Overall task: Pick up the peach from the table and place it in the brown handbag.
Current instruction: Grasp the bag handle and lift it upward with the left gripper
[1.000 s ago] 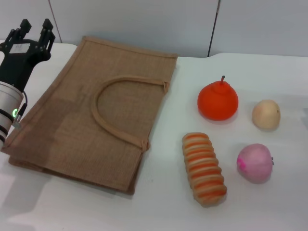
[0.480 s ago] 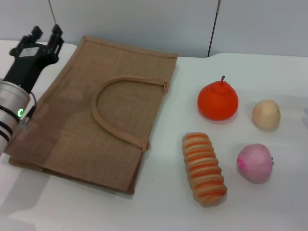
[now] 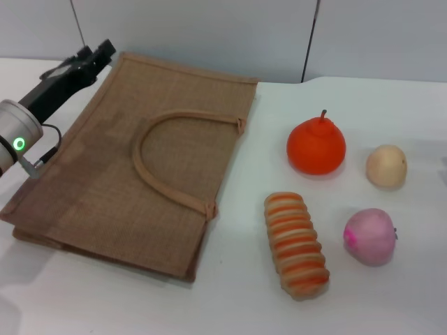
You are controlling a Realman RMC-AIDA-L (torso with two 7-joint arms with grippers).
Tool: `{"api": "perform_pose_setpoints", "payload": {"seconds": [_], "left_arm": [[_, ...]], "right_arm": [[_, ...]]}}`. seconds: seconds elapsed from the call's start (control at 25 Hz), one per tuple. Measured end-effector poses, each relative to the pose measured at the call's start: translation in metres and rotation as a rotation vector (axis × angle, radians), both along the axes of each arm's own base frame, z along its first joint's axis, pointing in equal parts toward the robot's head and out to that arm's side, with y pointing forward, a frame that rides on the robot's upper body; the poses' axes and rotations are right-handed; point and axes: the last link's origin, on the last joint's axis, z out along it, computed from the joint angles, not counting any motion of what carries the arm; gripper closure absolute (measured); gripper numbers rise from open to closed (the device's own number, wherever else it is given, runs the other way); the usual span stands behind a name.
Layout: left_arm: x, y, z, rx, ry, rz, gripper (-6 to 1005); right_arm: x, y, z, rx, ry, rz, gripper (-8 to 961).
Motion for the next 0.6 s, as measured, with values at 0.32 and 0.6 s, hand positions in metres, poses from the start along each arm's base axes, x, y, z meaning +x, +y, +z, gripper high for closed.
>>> {"api": "perform_pose_setpoints", "payload": {"seconds": [0.32, 0.6], "left_arm": [[0.004, 0.014, 0.01, -0.211, 0.037, 0.068, 441], [0.009, 0.026, 0.009, -0.379, 0.143, 0.182, 441]], "right_arm": [[0.0, 0.0, 0.0, -0.002, -0.001, 0.0, 93], [0.002, 0.001, -0.002, -0.014, -0.003, -0.014, 93]]}}
